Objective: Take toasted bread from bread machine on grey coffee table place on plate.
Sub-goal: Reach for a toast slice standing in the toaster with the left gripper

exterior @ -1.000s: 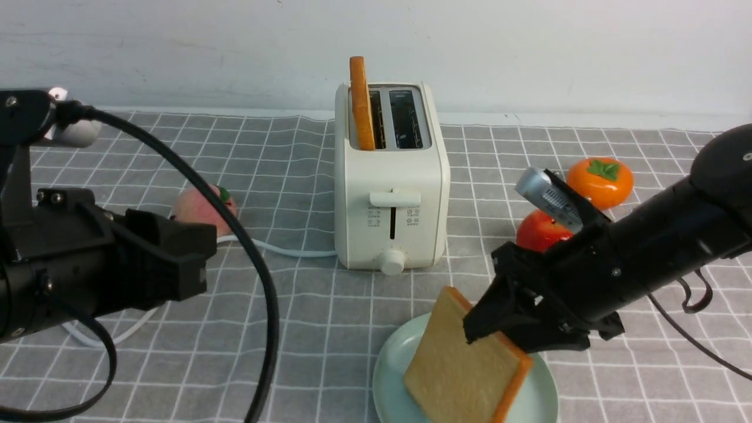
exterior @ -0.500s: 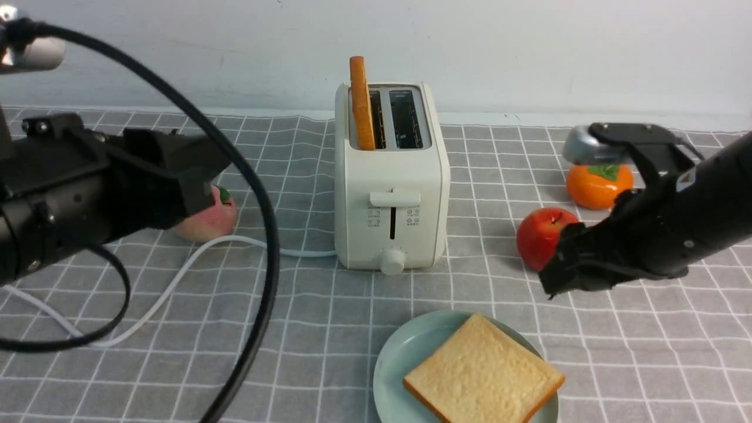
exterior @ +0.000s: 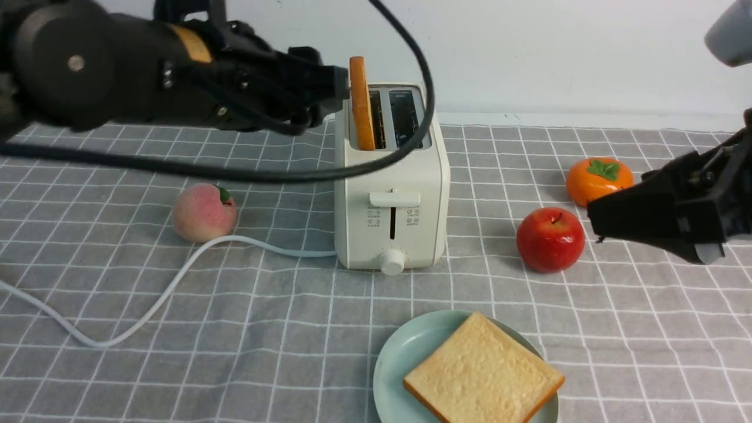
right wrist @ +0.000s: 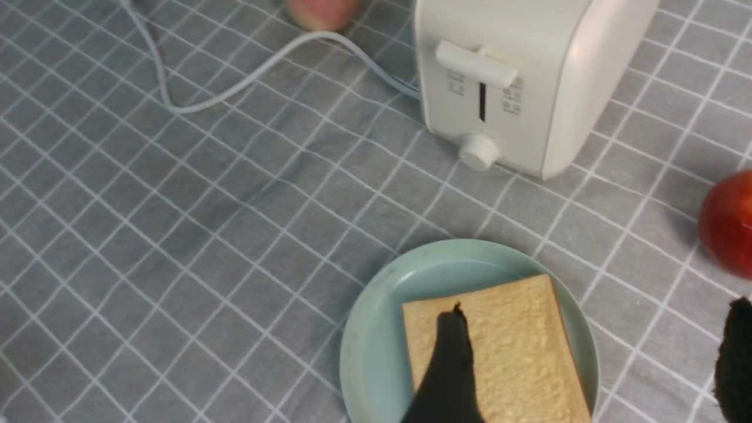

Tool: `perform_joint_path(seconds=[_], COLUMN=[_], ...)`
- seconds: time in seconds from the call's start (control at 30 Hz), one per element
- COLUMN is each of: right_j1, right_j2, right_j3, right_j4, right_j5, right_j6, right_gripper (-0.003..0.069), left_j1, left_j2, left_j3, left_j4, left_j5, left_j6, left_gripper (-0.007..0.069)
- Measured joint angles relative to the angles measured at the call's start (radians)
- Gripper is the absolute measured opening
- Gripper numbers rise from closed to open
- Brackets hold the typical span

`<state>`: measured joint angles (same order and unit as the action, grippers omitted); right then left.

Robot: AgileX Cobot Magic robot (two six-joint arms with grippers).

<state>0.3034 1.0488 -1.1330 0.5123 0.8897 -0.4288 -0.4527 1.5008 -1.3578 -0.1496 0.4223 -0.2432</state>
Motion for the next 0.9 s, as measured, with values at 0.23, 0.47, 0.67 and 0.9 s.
perform_joint_path(seconds=[0.23, 0.47, 0.67, 0.9], right_j1=[0.001, 0.001, 0.001, 0.001], right_j2=[-0.022, -0.022, -0.022, -0.022], right_j3=[0.000, 0.000, 0.000, 0.000], right_j4=[0.023, 0.023, 0.019, 0.008], right_j5=[0.020, 0.025, 0.026, 0.028], right_j6=[-0.012, -0.015, -0.015, -0.015], right_gripper=[0.0517, 0.0500, 0.0498, 0.0496], left_j1=[-0.001, -0.001, -0.001, -0.002], left_j2=[0.290, 0.494, 0.586, 0.600], left_j3=[-0.394, -0.656, -0.704, -0.708], left_j4=[0.141, 0.318, 0.318, 0.296], left_j5=[0.252, 0.371, 0.339, 0.310], left_j6=[-0.177, -0.376, -0.417, -0.421], left_gripper=[0.0434, 0.0434, 0.0434, 0.0434])
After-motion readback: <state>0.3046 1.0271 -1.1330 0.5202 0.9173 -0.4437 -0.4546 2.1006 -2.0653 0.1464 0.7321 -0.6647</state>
